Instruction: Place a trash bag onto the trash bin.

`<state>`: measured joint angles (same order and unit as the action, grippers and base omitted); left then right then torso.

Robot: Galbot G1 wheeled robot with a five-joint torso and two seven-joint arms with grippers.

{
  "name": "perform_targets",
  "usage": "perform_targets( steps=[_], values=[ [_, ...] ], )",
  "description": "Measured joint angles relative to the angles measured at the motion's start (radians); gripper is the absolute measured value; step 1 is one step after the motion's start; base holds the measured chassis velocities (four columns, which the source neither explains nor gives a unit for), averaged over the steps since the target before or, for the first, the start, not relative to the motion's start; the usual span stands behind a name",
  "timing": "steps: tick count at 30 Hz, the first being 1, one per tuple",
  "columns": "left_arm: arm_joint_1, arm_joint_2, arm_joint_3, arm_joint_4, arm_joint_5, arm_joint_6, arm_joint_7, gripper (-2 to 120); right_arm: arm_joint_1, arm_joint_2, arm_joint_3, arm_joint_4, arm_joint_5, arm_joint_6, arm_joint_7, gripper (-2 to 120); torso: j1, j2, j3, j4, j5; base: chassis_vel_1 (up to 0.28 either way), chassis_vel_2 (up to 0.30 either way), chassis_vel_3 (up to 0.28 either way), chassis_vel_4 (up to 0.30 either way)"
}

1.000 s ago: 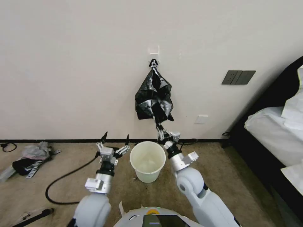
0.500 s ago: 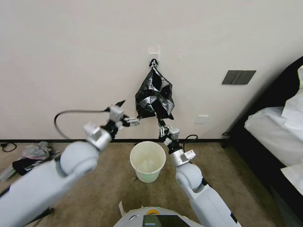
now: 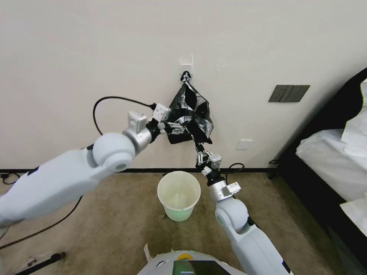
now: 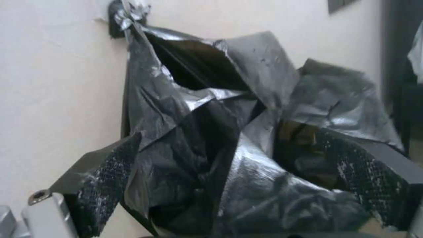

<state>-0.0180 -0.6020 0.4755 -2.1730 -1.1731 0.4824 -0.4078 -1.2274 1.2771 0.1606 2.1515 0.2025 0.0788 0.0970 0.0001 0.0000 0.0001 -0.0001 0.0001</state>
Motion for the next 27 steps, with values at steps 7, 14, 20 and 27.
perform_targets(
  steps=[7,14,20,27],
  values=[
    [-0.081,-0.063,0.082,0.072,-0.014,0.025,-0.001,100,-0.010,0.010,0.003,0.009,-0.007,0.003,0.000,0,0.000,0.000,0.000,0.0000,0.0000,0.000,0.000,0.000,0.000],
    [-0.141,-0.101,0.125,0.103,-0.084,0.081,-0.003,100,-0.019,0.002,0.007,0.023,-0.009,0.004,0.000,0,0.000,0.000,0.000,0.0001,0.0000,0.000,0.000,0.000,0.000],
    [-0.156,-0.116,0.135,0.114,-0.111,0.096,-0.007,99,-0.019,-0.002,0.009,0.027,-0.008,0.005,-0.001,0,0.000,0.000,0.000,0.0002,0.0000,0.000,0.000,0.000,0.000],
    [-0.192,-0.164,0.165,0.158,-0.156,0.123,-0.031,74,-0.026,0.001,0.007,0.030,-0.007,0.009,-0.002,0,0.000,0.000,0.000,0.0000,0.0000,0.000,0.000,0.000,0.000]
  ],
)
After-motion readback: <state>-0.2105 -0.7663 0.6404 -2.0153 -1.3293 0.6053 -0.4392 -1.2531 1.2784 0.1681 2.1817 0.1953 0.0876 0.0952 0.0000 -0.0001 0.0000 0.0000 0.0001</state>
